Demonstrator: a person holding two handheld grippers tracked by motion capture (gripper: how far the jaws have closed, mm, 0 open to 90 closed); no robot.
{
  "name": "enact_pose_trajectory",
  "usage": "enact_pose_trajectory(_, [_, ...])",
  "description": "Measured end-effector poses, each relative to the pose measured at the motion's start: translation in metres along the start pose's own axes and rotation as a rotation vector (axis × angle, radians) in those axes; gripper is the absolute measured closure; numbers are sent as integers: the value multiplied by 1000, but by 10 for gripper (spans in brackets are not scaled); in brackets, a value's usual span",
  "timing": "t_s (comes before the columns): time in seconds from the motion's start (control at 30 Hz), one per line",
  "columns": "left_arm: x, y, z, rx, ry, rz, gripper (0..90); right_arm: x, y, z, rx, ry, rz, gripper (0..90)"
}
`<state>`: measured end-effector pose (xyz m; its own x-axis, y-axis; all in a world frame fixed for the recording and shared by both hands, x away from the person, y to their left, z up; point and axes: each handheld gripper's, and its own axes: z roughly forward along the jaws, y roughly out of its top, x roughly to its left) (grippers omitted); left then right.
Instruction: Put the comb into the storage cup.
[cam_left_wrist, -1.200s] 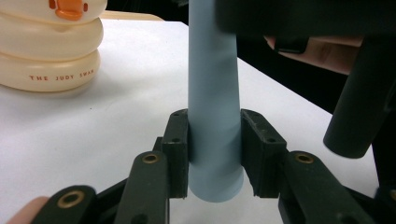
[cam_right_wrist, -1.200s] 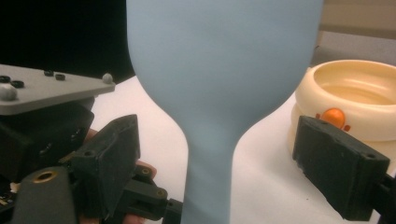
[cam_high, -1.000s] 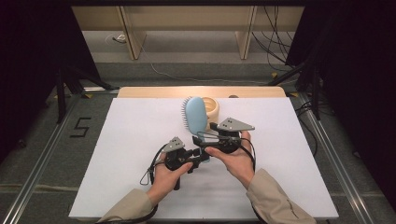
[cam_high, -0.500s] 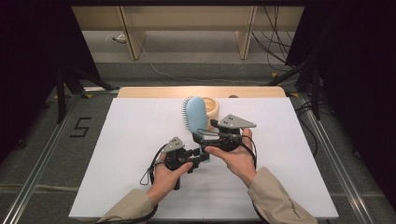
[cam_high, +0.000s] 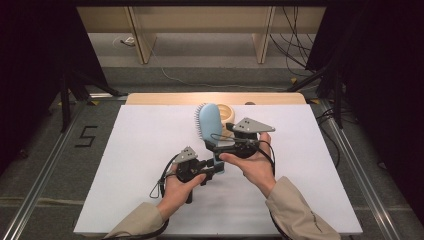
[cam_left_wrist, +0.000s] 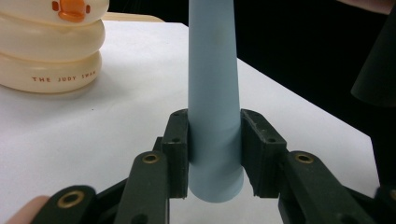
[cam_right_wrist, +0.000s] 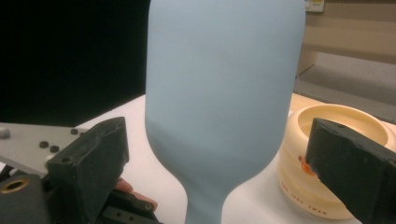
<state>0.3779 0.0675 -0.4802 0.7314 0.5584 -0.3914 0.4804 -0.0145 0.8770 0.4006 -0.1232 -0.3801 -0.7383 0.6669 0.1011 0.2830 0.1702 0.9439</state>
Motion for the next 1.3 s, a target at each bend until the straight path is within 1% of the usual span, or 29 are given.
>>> enact_pose_trajectory(0.23, [0, 0, 1, 3, -4, 1, 643, -2, 6, 0, -11, -7, 4, 49])
enact_pose_trajectory(0.33, [0, 0, 1, 3, -6, 0, 643, -2, 8, 1, -6, -6, 5, 41])
enact_pose_trajectory(0.43, [0, 0, 1, 5, -7, 5, 643, -3, 9, 2, -10, -5, 15, 41])
enact_pose_trajectory(0.63, [0, 0, 1, 0, -7, 1, 643, -2, 15, 5, -21, 0, 17, 38])
enact_pose_trajectory(0.7, [-1, 0, 1, -3, -7, -1, 643, -2, 17, 6, -23, 5, 19, 35])
enact_pose_trajectory(0.87, [0, 0, 1, 5, -8, 8, 643, -3, 24, 10, -29, 3, 20, 31])
enact_pose_trajectory(1.0, [0, 0, 1, 4, -7, 9, 643, -5, 29, 13, -18, -2, 19, 30])
enact_pose_trajectory(1.1, [-1, 0, 1, 5, -7, 8, 643, -5, 34, 15, -24, -2, 13, 28])
enact_pose_trajectory(1.3, [-1, -1, 1, 5, -8, 10, 643, -6, 42, 20, -19, 3, 14, 27])
